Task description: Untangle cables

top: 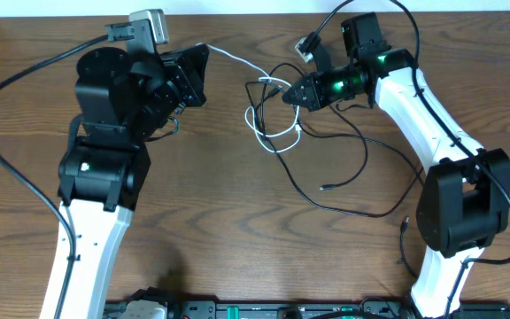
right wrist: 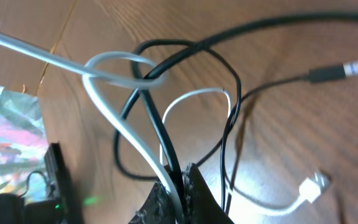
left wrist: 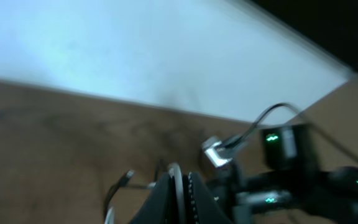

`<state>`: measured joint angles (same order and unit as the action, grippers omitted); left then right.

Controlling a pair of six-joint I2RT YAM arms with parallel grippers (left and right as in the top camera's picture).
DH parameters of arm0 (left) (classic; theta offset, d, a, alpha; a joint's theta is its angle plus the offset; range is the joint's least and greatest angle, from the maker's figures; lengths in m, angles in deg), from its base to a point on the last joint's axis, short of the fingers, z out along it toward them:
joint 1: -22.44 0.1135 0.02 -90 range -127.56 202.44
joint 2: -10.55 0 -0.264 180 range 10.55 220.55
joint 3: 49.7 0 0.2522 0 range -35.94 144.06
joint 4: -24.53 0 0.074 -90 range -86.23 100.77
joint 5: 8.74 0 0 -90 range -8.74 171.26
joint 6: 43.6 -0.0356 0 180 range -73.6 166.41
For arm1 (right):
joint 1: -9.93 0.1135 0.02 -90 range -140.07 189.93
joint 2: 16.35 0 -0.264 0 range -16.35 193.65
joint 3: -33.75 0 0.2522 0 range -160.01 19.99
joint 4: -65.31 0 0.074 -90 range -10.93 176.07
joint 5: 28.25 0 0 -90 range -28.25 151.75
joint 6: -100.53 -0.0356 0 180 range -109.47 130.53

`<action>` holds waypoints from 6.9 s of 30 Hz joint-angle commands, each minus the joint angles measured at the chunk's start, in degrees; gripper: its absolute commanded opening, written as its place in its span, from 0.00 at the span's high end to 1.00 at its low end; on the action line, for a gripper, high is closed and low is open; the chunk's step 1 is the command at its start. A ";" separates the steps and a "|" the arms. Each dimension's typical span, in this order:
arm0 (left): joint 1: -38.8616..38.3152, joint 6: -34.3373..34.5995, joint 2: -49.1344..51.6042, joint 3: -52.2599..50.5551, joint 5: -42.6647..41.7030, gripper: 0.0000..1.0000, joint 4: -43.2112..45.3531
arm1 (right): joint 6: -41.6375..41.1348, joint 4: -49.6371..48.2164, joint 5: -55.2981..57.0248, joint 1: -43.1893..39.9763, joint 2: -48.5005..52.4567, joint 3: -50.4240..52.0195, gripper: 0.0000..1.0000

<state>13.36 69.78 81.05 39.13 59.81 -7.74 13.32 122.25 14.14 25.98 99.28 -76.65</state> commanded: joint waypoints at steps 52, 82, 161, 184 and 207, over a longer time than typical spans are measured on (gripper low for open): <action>-2.99 -40.76 21.99 -0.15 -6.38 0.07 -24.35 | 1.75 11.41 14.73 0.87 -14.23 -0.35 0.28; -7.98 -42.75 34.16 -0.57 0.63 0.88 -29.64 | 1.75 13.09 14.73 0.87 -14.23 -0.33 0.27; -7.98 -14.88 -6.97 19.67 37.66 0.92 10.19 | -15.15 3.78 37.03 7.26 2.03 0.07 0.99; -8.00 -23.52 -6.84 19.67 43.85 0.93 10.08 | -9.55 7.10 32.35 -3.37 7.34 -0.68 0.50; -7.98 2.29 1.29 19.67 9.60 0.92 -13.77 | 8.22 -1.27 -17.62 -1.79 -17.05 -6.36 0.01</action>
<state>5.40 66.52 82.47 57.95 74.34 -22.25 17.19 122.01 11.95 23.38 80.73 -83.36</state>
